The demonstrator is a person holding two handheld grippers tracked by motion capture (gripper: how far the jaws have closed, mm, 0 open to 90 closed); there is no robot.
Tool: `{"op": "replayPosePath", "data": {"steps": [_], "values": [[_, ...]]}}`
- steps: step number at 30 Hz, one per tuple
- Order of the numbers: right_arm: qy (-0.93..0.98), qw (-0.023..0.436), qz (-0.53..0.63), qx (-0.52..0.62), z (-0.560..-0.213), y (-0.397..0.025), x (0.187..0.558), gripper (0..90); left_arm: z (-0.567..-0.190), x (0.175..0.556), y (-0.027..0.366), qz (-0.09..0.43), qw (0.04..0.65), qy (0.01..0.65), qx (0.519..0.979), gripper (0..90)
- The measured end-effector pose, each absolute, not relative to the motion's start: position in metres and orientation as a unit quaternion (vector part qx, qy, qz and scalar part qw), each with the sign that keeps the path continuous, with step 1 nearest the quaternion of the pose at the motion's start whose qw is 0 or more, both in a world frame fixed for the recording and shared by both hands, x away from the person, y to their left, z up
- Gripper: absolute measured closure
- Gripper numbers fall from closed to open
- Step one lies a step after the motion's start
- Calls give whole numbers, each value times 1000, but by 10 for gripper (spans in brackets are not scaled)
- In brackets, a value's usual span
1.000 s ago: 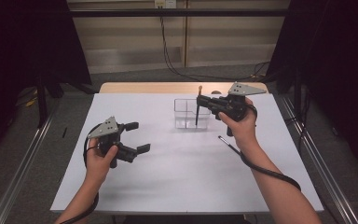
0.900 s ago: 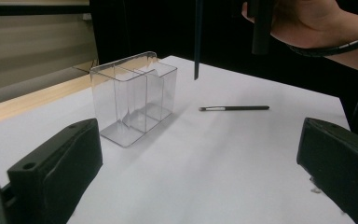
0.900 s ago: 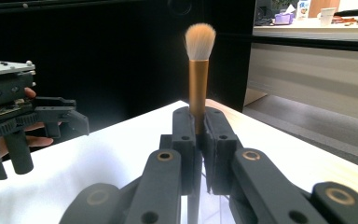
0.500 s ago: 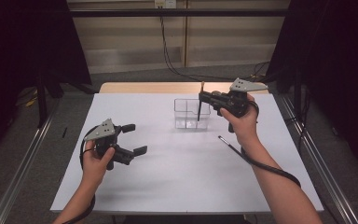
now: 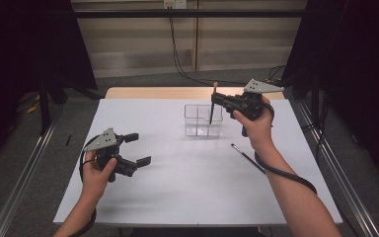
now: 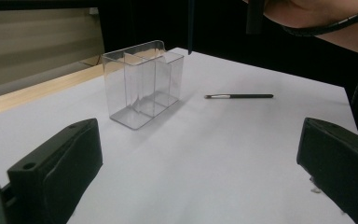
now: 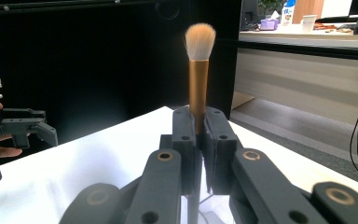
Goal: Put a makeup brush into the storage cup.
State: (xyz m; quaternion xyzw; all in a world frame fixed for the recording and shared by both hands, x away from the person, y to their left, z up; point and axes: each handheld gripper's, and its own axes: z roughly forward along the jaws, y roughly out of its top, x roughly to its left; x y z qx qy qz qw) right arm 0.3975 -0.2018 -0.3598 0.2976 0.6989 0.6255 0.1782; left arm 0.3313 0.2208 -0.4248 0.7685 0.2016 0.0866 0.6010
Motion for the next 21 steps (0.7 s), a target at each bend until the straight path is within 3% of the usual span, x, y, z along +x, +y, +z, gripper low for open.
{"op": "replayPosePath", "data": {"steps": [21], "values": [[693, 198, 621, 309, -355, -209, 413, 842, -428, 324, 234, 90, 598, 206, 769, 0]]}}
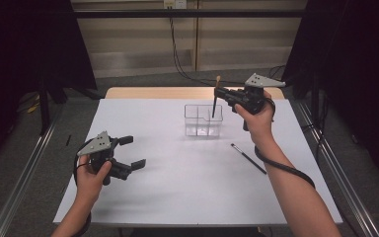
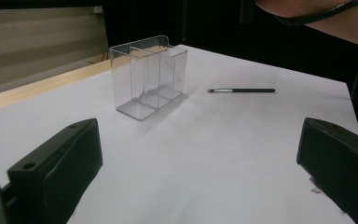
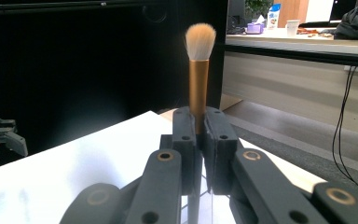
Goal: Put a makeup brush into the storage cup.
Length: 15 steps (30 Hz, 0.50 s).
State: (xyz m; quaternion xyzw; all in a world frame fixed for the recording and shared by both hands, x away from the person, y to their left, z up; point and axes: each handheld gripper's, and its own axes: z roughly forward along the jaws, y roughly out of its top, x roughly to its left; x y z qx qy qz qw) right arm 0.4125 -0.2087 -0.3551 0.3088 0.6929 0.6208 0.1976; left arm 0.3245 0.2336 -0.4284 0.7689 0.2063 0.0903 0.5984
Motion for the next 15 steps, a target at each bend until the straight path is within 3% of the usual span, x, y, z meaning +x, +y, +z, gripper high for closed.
{"op": "replayPosePath", "data": {"steps": [15], "values": [[686, 209, 623, 313, -352, -208, 420, 841, -430, 320, 241, 100, 592, 207, 773, 0]]}}
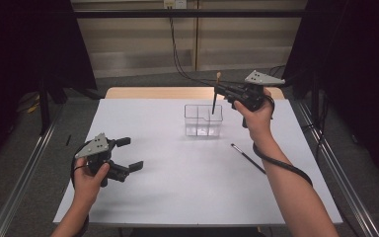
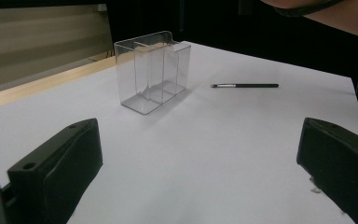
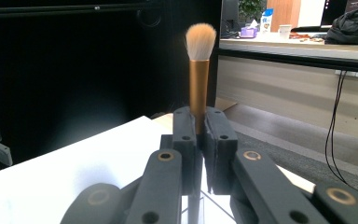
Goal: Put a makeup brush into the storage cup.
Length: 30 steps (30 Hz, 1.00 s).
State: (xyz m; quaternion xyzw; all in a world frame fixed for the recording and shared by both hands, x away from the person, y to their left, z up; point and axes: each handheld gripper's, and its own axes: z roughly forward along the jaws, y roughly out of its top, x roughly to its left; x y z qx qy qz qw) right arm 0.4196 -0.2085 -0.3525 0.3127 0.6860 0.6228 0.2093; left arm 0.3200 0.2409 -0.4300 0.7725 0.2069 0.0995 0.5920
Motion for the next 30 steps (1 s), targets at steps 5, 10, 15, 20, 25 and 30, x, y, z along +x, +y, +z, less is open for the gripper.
{"op": "replayPosePath", "data": {"steps": [5, 10, 15, 20, 25, 30], "values": [[685, 213, 620, 318, -353, -211, 422, 842, -431, 318, 245, 102, 591, 208, 772, 0], [683, 214, 619, 322, -354, -214, 425, 842, -433, 317, 251, 109, 590, 216, 770, 0], [683, 219, 617, 324, -356, -217, 429, 842, -436, 315, 256, 112, 590, 222, 768, 0], [686, 219, 616, 321, -357, -215, 432, 841, -438, 312, 260, 113, 591, 226, 766, 0], [689, 222, 610, 321, -358, -214, 434, 841, -440, 310, 262, 114, 587, 228, 768, 0], [687, 224, 611, 323, -358, -214, 435, 841, -439, 310, 264, 114, 589, 226, 767, 0]]}}
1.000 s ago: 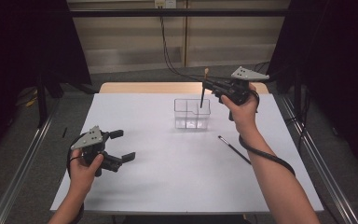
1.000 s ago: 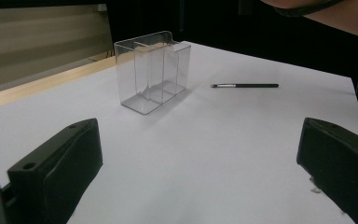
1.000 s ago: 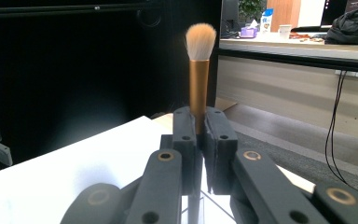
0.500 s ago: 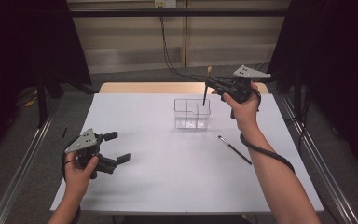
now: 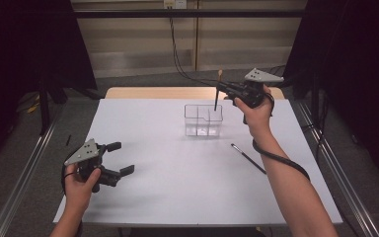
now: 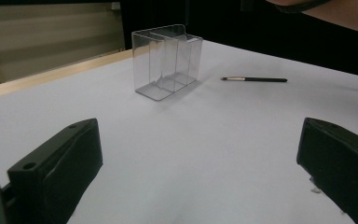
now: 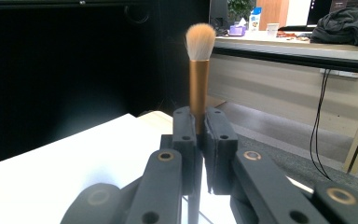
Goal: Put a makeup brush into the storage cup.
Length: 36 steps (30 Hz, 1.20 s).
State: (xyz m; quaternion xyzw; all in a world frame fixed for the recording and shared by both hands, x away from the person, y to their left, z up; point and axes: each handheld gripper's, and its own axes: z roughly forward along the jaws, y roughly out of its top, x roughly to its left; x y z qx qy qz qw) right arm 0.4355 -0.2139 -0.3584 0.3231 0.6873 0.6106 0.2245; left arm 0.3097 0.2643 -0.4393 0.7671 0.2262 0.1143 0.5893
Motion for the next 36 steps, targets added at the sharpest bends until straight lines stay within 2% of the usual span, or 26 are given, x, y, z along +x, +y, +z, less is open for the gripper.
{"op": "replayPosePath", "data": {"steps": [15, 36], "values": [[691, 238, 601, 323, -363, -212, 439, 841, -441, 307, 267, 116, 588, 229, 767, 0], [698, 225, 595, 328, -381, -210, 436, 840, -439, 304, 269, 120, 587, 228, 768, 0]]}}
